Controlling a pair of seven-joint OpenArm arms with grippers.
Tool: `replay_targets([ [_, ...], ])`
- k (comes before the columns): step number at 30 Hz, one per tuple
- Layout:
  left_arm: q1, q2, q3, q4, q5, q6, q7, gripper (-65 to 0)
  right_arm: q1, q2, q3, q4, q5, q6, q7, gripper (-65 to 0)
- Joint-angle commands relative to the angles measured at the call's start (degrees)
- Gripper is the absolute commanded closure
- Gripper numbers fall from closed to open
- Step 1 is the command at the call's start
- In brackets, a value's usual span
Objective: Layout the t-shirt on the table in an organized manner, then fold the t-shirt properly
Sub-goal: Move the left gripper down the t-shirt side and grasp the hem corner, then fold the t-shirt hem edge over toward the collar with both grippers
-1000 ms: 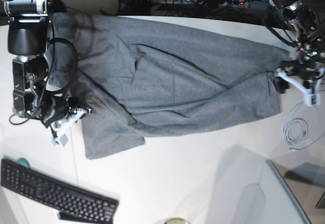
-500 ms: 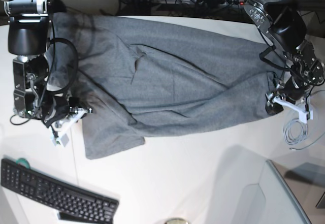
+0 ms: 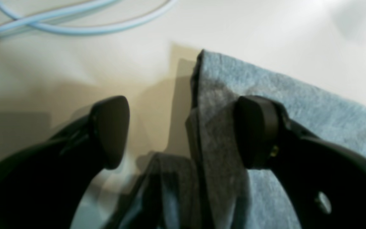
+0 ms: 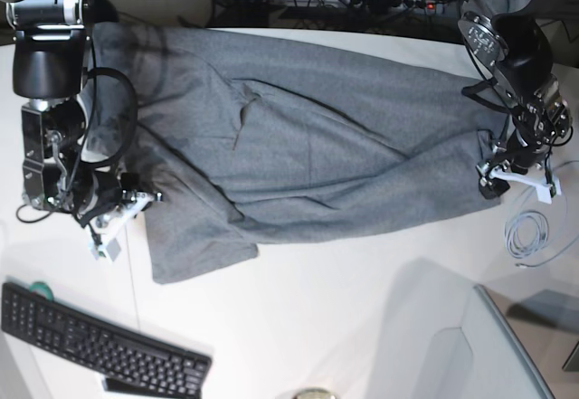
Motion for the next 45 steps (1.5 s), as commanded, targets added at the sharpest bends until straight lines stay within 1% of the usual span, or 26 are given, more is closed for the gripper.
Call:
replay_targets([
  [1,-2.3,-1.1,0.2,0.0,-0.6,-0.5,-1.1,-50.4,1.4,0.5,0.1,1.1,0.8,0.1,0.7,0.0],
  [17,-6.3,-0.9,0.3,-1.7,-0.2,-0.5,-1.2,-50.2,1.5,0.6,0.0,1.0,0.8,0.1,0.7,0.0],
  [21,-7.4,-1.1,0.4,-6.5,0.1,-0.5,-1.2,-49.5,1.6,0.6,0.0,1.1,0.8,0.1,0.7,0.0],
  [23,-7.7,-1.1,0.4,-7.3,0.1,-0.5,-1.3,-43.8,1.6,0.6,0.0,1.1,0.8,0.1,0.7,0.0],
  [26,-7.6,-1.1,0.4,-7.3,0.1,-0.4,-1.3,-31.6,1.5,0.6,0.0,1.1,0.8,0.1,0.7,0.0],
  [28,-7.6,-1.3,0.3,-7.3,0.1,-0.4,-1.3,-25.2,1.5,0.6,0.0,1.1,0.8,0.1,0.7,0.0],
  [30,-7.7,-1.8,0.3,-7.3,0.1,-0.4,-1.3,-21.4,1.5,0.6,0.0,1.1,0.8,0.1,0.7,0.0],
  [33,-7.7,-1.8,0.3,-7.2,0.1,-0.4,-1.3,-18.8,1.5,0.6,0.0,1.1,0.8,0.1,0.7,0.0],
  [35,-7.7,-1.9,0.3,-7.2,0.1,-0.4,-1.3,-15.5,1.5,0.6,0.0,1.0,0.8,0.1,0.7,0.0],
  [38,-7.8,-1.9,0.3,-7.2,0.1,-0.4,-1.3,-6.1,1.6,0.6,0.0,1.0,0.8,0.1,0.7,0.0],
  [39,-7.8,-1.9,0.3,-7.2,0.1,-0.4,-1.3,-1.3,1.7,0.6,0.0,1.0,0.8,0.1,0.7,0.0],
  [40,-8.0,-1.9,0.4,-7.2,0.1,-0.4,-1.3,0.0,1.7,0.6,0.0,1.0,0.8,0.1,0.7,0.0],
  [42,-8.9,-1.9,0.6,-7.2,0.1,-0.4,-0.9,0.0,1.8,0.6,0.0,1.1,0.8,0.1,0.9,0.0],
  [43,-9.2,-1.9,1.5,-7.2,0.1,-0.4,-0.8,0.0,1.9,0.6,0.0,1.1,0.7,0.1,1.0,0.0],
  [45,-9.5,-1.9,5.5,-7.2,-0.5,-0.4,-0.8,0.0,2.8,0.6,0.0,1.1,0.7,0.1,1.1,0.0],
])
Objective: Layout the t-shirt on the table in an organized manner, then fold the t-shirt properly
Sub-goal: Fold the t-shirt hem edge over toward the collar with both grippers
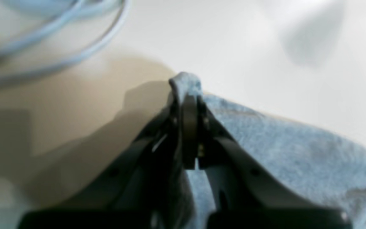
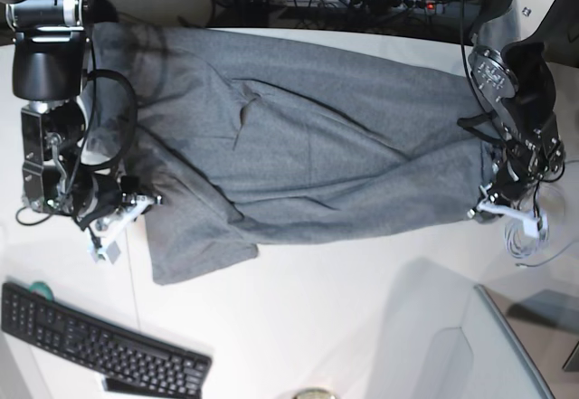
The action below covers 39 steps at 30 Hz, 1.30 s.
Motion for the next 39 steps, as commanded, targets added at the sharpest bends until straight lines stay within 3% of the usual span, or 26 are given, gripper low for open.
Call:
replay_targets([
  [1,-1.6,-0.8,2.0,1.1,-0.9,-0.6,-1.0,0.0,2.6,0.7,0.1,1.1,0.6,0.1,1.0,0.0],
  [5,-2.7,-0.3,6.3,5.8,-0.9,-0.6,-0.8,0.0,4.6,2.5,0.1,0.9,0.5,0.2,1.5,0.0],
  [13,-6.9,0.4,6.5,9.3,-0.9,-0.6,2.7,0.0,7.1,4.9,-0.1,0.7,0.5,0.5,6.1,0.0],
  [20,-8.8,0.5,11.7,9.3,-0.9,-0.6,2.7,0.0,8.6,6.4,-0.2,-3.9,0.4,0.6,14.0,0.0],
  [26,-9.9,0.5,11.6,9.4,-0.9,-0.6,2.7,0.0,10.0,7.4,-0.2,-11.2,0.3,9.2,21.7,0.0],
  [34,-10.2,0.5,11.7,9.3,-0.9,-0.6,2.5,0.0,10.9,5.8,-0.1,-18.7,-14.8,9.6,31.8,0.0],
  [39,-7.9,0.5,11.7,9.4,-0.9,-0.9,2.6,0.0,10.7,5.5,0.1,-19.3,-20.8,15.8,34.3,0.0],
])
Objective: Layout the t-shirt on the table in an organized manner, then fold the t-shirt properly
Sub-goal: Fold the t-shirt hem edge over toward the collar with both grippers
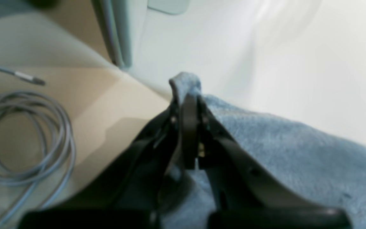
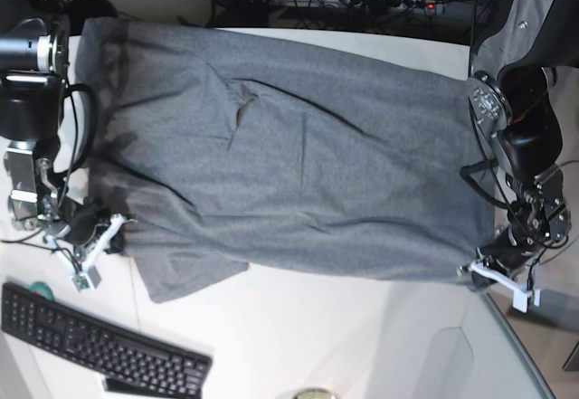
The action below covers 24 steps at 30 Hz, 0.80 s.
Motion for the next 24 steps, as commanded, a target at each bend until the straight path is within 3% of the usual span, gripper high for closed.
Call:
replay_targets([
  [1,-0.6,-0.8,0.0,1.0,-0.7,-0.5,-1.0,0.0,1.3,0.9,0.3,1.2,0.1,0.7,1.2,0.0],
  [11,7.0,-1.3,0.0,1.0,-0.8,-0.7,-1.0,0.0,-3.2,1.4,0.2,7.0,-1.4,1.0,1.3,0.0],
  [14,7.2,-1.3,0.0,1.0,-0.8,-2.8,-0.9,0.0,-3.3,1.4,0.2,8.5,-1.4,1.0,1.3,0.0],
  [20,5.9,-1.2,0.0,2.3,-0.8,-2.9,-0.8,0.0,-0.3,1.3,0.1,8.5,-1.4,1.1,1.3,0.0],
  [24,5.7,-0.8,0.0,9.6,-0.8,-2.9,5.2,0.0,2.8,1.3,0.1,7.8,-1.5,1.1,1.4,0.0],
])
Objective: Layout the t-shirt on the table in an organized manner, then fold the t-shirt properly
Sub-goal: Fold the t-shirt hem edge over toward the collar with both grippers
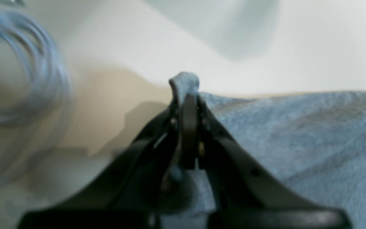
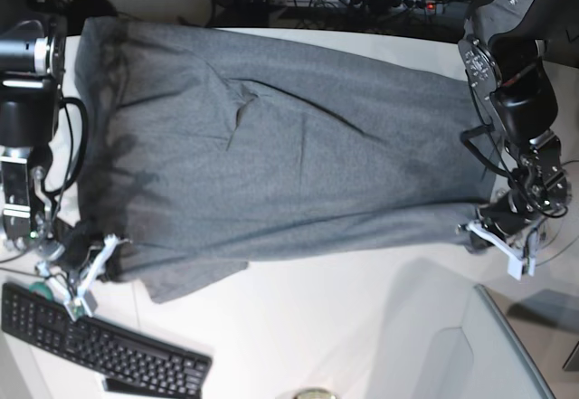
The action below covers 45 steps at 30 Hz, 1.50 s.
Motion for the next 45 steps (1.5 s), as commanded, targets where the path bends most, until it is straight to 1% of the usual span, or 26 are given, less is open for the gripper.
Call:
replay_targets([
  [1,-1.8,-0.9,0.0,3.2,-0.8,-0.2,-0.3,0.0,2.4,0.8,0.2,0.6,0.5,0.2,1.3,0.0],
  [5,-1.4,0.2,0.1,8.6,-0.8,-0.2,2.9,0.0,4.5,0.6,0.2,-2.0,0.5,0.3,1.5,0.0],
  [7,-0.8,0.2,0.1,9.2,-0.8,-0.2,3.8,0.0,4.7,0.5,0.0,-4.9,0.5,0.9,3.7,0.0],
  [9,-0.1,0.3,0.1,9.5,-0.8,-0.2,3.7,0.0,4.8,0.5,-2.5,-7.4,0.5,1.7,6.1,0.0],
  [11,0.5,0.3,0.1,9.4,-0.8,-0.2,3.7,0.0,4.6,0.7,-5.6,-9.2,0.5,1.7,7.3,0.0],
  [14,1.5,0.3,0.1,9.6,-0.8,-0.2,3.6,0.0,3.3,0.6,-7.0,-9.1,0.6,1.7,7.4,0.0],
  [19,1.6,0.1,-0.1,9.4,-0.8,-0.3,3.6,0.0,0.6,1.0,-7.0,-3.7,0.6,1.7,6.9,0.0],
  [23,2.6,-0.1,0.0,9.7,-0.8,-0.3,3.5,0.0,-2.5,2.5,-7.0,1.7,0.6,1.7,1.6,0.0],
  [26,2.7,-0.3,-0.1,9.6,-0.8,-0.3,3.5,0.0,-5.2,2.8,-6.9,5.8,0.6,1.7,-0.5,0.0],
  [28,2.8,-0.3,0.0,9.5,-0.8,-0.3,3.5,0.0,-6.7,2.9,-5.0,7.5,0.6,1.7,-1.9,0.0],
  [31,3.5,-0.3,0.0,9.6,-0.8,-0.3,3.5,0.0,-8.5,2.9,-1.9,10.4,0.6,1.7,-5.8,0.0],
  [35,4.0,-0.3,0.0,9.5,-0.8,-0.3,3.5,0.0,-12.0,2.9,0.4,16.2,0.6,1.7,-9.3,0.0],
  [37,4.9,-0.4,0.0,9.4,-0.8,-0.3,3.5,0.0,-13.3,2.9,1.1,18.6,0.6,1.7,-12.1,0.0],
  [39,5.3,-0.4,0.0,9.6,-0.8,-0.3,3.5,0.0,-13.9,2.7,1.1,19.9,0.6,1.7,-14.4,0.0],
  [45,5.4,-0.4,-0.3,9.5,-0.8,-0.3,3.5,0.0,-16.1,2.4,1.2,20.8,0.9,1.7,-18.1,0.0],
])
